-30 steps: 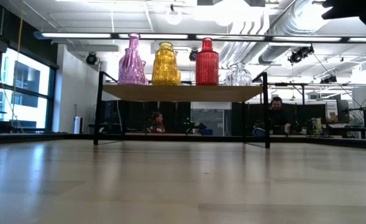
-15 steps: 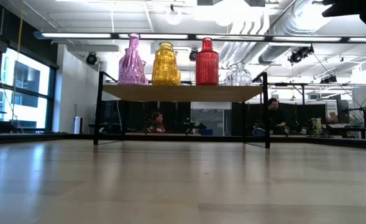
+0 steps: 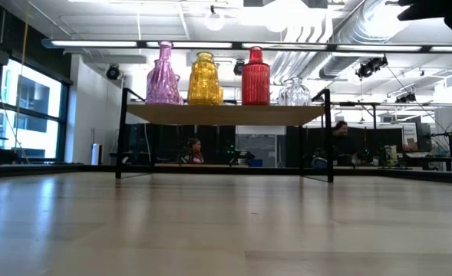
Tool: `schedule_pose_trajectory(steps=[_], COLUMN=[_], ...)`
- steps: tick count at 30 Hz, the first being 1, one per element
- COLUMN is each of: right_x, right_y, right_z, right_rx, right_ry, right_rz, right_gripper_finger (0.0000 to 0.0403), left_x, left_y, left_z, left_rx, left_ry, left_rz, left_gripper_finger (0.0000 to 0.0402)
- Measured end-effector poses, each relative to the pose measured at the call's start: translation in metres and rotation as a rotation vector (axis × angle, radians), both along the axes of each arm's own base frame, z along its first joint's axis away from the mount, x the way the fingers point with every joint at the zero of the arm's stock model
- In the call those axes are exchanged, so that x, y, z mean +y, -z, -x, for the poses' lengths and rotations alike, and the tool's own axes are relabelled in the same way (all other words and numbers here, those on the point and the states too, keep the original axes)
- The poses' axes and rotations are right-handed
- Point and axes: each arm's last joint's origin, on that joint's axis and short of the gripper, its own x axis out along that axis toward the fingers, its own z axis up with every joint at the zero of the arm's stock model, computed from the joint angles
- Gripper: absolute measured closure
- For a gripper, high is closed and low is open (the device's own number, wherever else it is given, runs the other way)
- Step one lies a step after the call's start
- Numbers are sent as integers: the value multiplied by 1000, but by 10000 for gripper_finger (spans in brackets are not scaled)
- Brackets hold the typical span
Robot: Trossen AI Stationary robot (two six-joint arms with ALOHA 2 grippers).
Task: Sort vases onto shelf
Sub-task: Put the transparent vase on the shelf aligned with the other transparent vases
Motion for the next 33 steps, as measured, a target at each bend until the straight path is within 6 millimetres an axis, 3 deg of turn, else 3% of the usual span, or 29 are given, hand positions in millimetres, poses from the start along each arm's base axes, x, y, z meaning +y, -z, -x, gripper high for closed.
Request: schedule_pose_trajectory(steps=[11,18,33], right_x=[1,1,1], right_y=[0,0,0], right_z=[0,0,0], right_rx=[-6,-6,-4], right_ry=[0,0,-2], right_rz=[-9,-9,-3], right_gripper_finger=[322,322,322], left_x=[-25,-29,-28], left_y=[25,37,38], left_z=[4,2,3], left_rx=[76,109,135], left_ry=[12,11,13], left_rz=[-18,-81,-91], left_gripper_finger=[334,334,335])
